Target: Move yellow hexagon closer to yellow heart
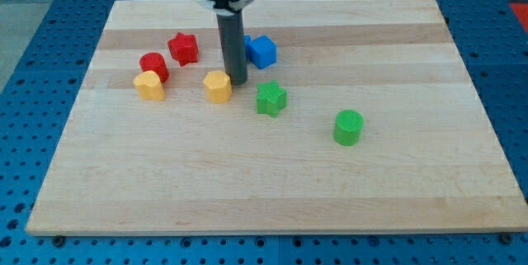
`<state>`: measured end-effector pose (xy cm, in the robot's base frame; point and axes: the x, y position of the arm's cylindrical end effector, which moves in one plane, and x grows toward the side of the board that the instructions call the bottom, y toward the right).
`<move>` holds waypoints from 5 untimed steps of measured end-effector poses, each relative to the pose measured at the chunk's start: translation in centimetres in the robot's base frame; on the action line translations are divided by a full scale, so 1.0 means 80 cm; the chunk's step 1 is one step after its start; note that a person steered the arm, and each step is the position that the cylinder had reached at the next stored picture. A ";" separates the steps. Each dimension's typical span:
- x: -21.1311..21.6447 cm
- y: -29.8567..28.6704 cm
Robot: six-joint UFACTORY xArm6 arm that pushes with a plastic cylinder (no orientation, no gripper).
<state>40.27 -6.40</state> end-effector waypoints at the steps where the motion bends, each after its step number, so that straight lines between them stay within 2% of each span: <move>1: 0.014 -0.014; 3: 0.017 -0.009; 5: 0.041 -0.071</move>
<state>43.53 -12.12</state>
